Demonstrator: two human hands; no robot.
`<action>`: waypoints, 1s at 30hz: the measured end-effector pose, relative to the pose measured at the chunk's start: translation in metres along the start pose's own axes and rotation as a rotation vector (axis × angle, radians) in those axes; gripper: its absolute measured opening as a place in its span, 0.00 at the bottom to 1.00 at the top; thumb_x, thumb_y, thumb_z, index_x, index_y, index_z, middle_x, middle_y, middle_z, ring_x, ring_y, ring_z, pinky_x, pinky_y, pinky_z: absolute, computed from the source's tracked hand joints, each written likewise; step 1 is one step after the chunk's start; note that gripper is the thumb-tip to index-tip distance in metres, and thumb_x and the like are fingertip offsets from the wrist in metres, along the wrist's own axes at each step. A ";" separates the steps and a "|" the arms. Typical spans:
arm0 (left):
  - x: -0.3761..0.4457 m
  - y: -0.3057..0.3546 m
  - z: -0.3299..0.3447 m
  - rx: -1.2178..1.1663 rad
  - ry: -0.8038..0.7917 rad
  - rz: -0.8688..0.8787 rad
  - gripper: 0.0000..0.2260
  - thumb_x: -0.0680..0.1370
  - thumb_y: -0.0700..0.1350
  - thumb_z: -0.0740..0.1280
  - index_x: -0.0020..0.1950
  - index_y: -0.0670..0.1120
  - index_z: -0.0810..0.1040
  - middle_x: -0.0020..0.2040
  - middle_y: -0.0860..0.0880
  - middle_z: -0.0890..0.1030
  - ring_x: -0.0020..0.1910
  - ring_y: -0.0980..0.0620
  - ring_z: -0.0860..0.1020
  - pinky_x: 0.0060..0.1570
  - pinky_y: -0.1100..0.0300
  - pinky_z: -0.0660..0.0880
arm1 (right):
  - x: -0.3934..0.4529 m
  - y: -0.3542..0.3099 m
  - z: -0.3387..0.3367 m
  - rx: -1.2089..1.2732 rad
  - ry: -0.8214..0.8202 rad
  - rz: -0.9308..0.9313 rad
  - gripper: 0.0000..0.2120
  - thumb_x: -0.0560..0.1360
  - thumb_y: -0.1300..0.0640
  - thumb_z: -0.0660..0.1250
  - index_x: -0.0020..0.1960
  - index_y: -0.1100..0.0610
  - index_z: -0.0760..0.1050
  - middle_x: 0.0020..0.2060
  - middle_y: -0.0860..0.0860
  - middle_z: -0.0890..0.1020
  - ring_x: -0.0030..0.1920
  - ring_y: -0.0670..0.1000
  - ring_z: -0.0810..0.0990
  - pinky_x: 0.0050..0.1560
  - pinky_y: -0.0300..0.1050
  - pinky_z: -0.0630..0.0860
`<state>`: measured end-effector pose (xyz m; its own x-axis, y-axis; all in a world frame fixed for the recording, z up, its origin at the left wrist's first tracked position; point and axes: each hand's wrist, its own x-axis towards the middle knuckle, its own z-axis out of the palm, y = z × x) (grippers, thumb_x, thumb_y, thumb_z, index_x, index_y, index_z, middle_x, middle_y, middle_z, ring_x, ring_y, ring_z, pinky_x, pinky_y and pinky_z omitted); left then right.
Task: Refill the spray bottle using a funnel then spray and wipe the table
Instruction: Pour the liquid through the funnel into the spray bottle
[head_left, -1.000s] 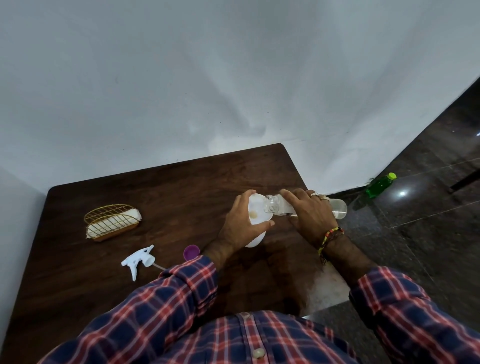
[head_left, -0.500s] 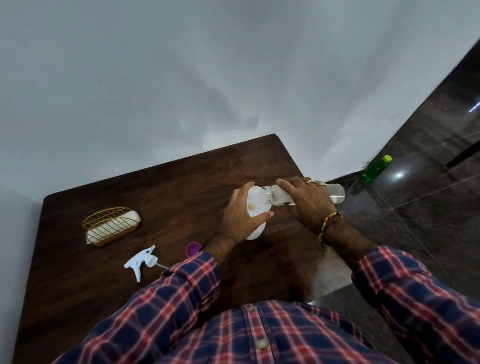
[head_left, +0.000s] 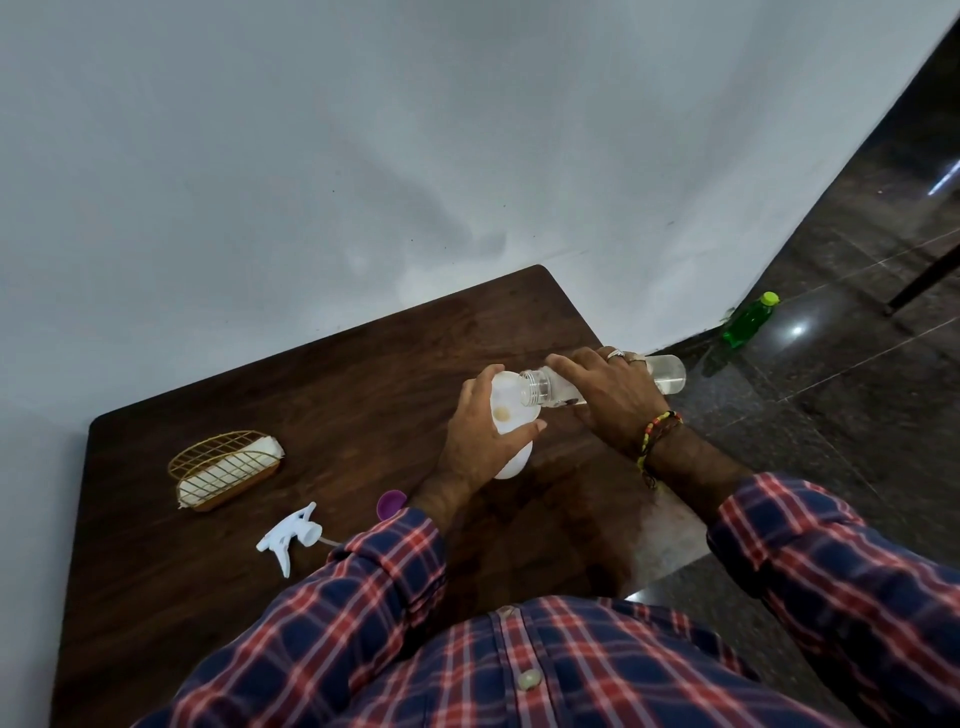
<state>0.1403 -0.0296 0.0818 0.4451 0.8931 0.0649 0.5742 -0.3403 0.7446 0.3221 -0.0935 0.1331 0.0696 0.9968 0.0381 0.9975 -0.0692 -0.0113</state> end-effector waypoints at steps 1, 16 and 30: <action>0.000 0.000 0.000 -0.001 0.000 0.000 0.37 0.67 0.60 0.75 0.72 0.53 0.64 0.67 0.51 0.70 0.57 0.61 0.68 0.53 0.68 0.69 | 0.000 0.000 0.000 0.000 0.000 -0.003 0.31 0.71 0.53 0.71 0.71 0.47 0.64 0.59 0.53 0.77 0.54 0.60 0.78 0.51 0.57 0.76; 0.000 0.003 -0.002 0.005 0.005 -0.003 0.37 0.68 0.59 0.76 0.72 0.51 0.64 0.68 0.50 0.70 0.61 0.57 0.70 0.54 0.67 0.68 | 0.002 0.000 0.001 -0.017 0.024 -0.020 0.32 0.69 0.54 0.73 0.70 0.47 0.66 0.57 0.53 0.78 0.52 0.60 0.80 0.49 0.56 0.75; -0.001 0.001 -0.002 -0.004 0.009 0.001 0.37 0.68 0.59 0.76 0.72 0.51 0.65 0.67 0.51 0.71 0.58 0.61 0.68 0.54 0.69 0.68 | 0.002 0.001 0.003 -0.014 0.020 -0.018 0.31 0.69 0.56 0.71 0.70 0.46 0.66 0.57 0.52 0.78 0.51 0.60 0.80 0.47 0.55 0.75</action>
<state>0.1397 -0.0302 0.0838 0.4396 0.8954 0.0714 0.5714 -0.3401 0.7469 0.3234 -0.0918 0.1299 0.0516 0.9970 0.0578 0.9986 -0.0519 0.0036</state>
